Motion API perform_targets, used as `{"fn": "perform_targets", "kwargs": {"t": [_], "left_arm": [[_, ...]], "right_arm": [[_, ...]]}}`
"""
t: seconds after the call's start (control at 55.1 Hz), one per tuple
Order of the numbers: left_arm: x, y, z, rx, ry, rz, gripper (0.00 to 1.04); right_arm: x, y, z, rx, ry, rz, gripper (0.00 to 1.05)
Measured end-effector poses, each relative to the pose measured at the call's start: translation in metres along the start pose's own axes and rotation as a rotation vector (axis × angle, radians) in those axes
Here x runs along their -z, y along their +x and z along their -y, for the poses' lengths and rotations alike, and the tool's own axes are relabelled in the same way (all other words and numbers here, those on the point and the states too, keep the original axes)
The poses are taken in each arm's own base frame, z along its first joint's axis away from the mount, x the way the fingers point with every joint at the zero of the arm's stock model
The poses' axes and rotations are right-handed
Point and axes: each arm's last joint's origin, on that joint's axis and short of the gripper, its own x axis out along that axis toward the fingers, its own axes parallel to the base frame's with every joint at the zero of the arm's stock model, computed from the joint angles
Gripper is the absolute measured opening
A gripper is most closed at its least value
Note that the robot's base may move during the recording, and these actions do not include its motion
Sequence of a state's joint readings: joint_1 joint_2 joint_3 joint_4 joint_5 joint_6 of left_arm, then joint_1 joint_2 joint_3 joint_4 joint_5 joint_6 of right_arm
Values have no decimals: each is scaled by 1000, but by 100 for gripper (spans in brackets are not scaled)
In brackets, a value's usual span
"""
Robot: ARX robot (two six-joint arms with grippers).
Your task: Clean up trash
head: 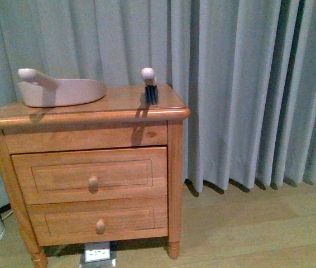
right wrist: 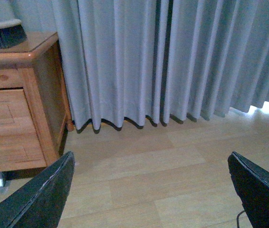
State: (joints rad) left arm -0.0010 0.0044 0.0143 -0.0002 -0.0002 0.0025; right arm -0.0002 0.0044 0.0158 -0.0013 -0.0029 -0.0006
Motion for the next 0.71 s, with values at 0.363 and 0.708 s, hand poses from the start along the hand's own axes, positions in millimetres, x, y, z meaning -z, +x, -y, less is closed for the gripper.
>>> {"fn": "perform_targets", "kwargs": {"t": [0.363,0.708], "left_arm": [[0,0,0,0,0,0,97],[0,0,0,0,0,0,97]], "right_arm": [[0,0,0,0,0,0,97],[0,0,0,0,0,0,97]]}}
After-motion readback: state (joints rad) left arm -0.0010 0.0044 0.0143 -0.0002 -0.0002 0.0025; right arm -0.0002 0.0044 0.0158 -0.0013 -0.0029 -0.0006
